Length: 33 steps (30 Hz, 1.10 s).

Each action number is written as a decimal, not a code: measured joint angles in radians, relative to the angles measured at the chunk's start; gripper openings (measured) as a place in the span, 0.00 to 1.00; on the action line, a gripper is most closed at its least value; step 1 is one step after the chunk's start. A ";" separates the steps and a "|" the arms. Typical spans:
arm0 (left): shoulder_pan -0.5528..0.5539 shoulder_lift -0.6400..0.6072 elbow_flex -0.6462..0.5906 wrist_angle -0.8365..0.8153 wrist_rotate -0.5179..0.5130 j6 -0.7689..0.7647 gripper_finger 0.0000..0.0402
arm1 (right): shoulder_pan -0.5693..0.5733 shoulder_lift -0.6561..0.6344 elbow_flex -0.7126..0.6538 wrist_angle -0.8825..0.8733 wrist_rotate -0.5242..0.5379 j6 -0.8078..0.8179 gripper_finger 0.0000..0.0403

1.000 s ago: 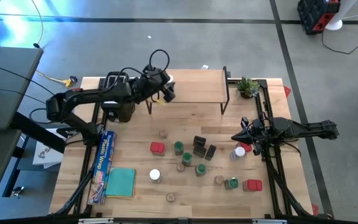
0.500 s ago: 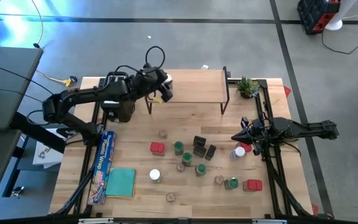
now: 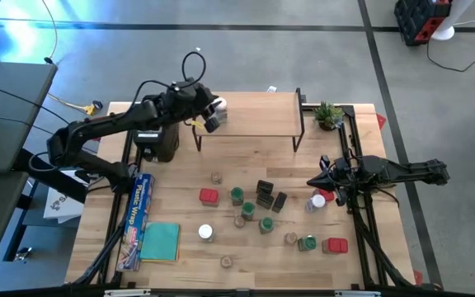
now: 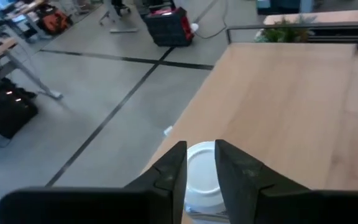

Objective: Shelf spices
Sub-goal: Put the top left white seasoning bottle on the shelf

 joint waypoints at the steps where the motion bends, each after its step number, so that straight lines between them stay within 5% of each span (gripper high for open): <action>1: 0.000 -0.001 0.000 -0.006 0.013 -0.005 0.23 | 0.000 0.000 0.000 0.000 0.000 0.000 0.00; 10: 0.011 0.018 0.000 -0.077 0.014 -0.044 0.63 | 0.000 0.000 0.000 0.000 0.000 0.000 0.00; 15: 0.011 0.045 0.000 -0.066 -0.069 -0.067 0.79 | 0.000 0.000 0.000 0.000 0.000 0.000 0.00; 33: 0.057 0.091 0.000 0.001 0.046 -0.167 0.68 | 0.000 0.000 0.000 0.000 0.000 0.000 0.00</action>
